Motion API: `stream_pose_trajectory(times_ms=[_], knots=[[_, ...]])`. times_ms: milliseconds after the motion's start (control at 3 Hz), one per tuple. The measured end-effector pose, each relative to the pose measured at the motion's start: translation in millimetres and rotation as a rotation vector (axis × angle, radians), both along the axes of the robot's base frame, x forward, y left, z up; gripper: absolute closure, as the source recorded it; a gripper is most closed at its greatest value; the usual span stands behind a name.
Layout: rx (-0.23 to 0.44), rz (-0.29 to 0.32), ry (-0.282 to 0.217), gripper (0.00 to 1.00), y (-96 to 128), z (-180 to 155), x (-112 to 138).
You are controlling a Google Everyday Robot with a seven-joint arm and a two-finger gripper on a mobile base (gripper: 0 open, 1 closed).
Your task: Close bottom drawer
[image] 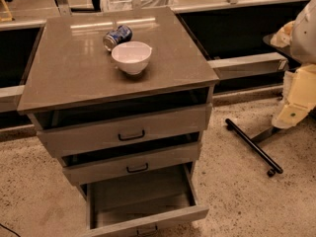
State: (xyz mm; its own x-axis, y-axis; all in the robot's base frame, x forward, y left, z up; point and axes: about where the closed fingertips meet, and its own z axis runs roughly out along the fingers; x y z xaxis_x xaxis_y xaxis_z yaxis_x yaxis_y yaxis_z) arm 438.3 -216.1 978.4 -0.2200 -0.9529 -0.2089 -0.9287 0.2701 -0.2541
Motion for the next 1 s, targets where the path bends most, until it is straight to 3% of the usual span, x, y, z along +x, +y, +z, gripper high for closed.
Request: stream_pose_trajectory(times_ms=[333, 667, 1000], knots=[[0.000, 0.000, 0.000, 0.00, 0.0, 0.0, 0.0], [0.131, -0.040, 0.056, 0.00, -9.4, -70.4, -2.4], [0.313, -0.053, 0.155, 0.00, -6.1, -178.2, -20.9]])
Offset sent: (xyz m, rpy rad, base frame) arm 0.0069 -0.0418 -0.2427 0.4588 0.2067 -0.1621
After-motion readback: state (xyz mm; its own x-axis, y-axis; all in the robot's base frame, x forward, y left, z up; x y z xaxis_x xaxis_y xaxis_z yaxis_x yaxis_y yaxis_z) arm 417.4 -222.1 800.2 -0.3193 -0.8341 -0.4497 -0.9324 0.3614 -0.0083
